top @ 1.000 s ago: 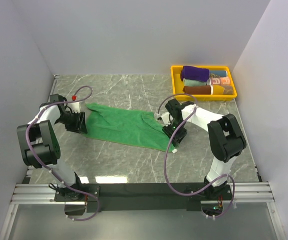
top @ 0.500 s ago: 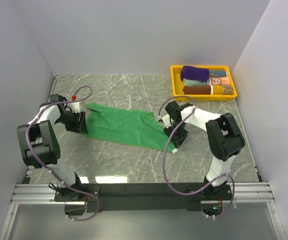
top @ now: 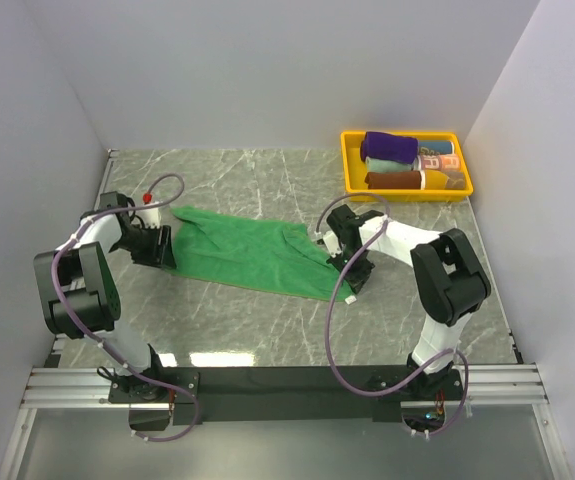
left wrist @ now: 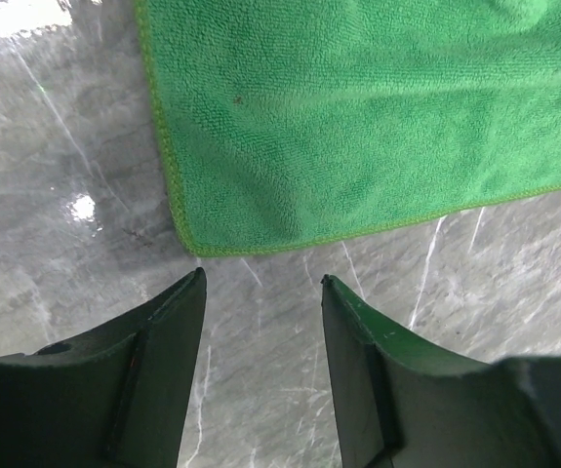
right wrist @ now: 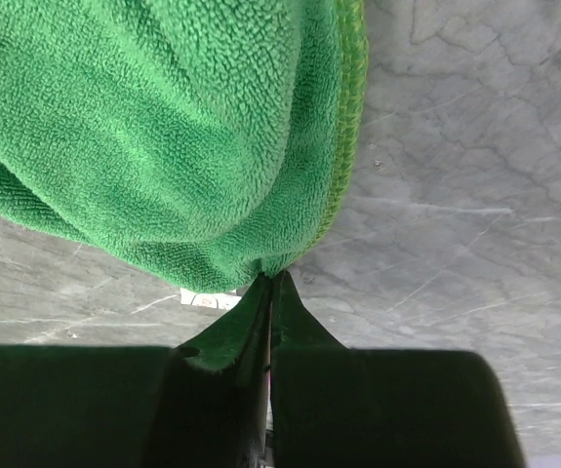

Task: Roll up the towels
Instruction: Flatten the towel

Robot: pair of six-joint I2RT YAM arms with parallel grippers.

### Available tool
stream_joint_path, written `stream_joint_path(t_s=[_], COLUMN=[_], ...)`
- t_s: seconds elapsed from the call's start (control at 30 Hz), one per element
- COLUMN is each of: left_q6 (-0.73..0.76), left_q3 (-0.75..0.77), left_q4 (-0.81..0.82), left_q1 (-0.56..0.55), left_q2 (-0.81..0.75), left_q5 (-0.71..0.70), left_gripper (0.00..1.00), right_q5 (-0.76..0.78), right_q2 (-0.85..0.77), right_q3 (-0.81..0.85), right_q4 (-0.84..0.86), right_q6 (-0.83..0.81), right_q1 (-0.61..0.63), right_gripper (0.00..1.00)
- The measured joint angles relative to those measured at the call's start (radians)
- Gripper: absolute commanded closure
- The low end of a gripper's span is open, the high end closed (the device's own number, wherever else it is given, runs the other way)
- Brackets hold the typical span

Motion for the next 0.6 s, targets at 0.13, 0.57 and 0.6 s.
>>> stream_joint_path(t_s=[0.13, 0.57, 0.6], left_q6=[0.000, -0.008, -0.009], left_q3=[-0.027, -0.031, -0.031], left_q4=[0.018, 0.063, 0.066], left_q1=[0.000, 0.000, 0.000], left_q2=[-0.014, 0.001, 0.006], left_q5=[0.000, -0.046, -0.050], left_gripper=[0.48, 0.54, 0.54], right_q5=[0.002, -0.002, -0.002], right_q2=[-0.014, -0.016, -0.016], right_q3=[-0.009, -0.009, -0.009], right_q4=[0.005, 0.005, 0.005], right_q6=[0.000, 0.000, 0.000], right_q1=[0.001, 0.000, 0.000], right_gripper=[1.00, 1.00, 1.00])
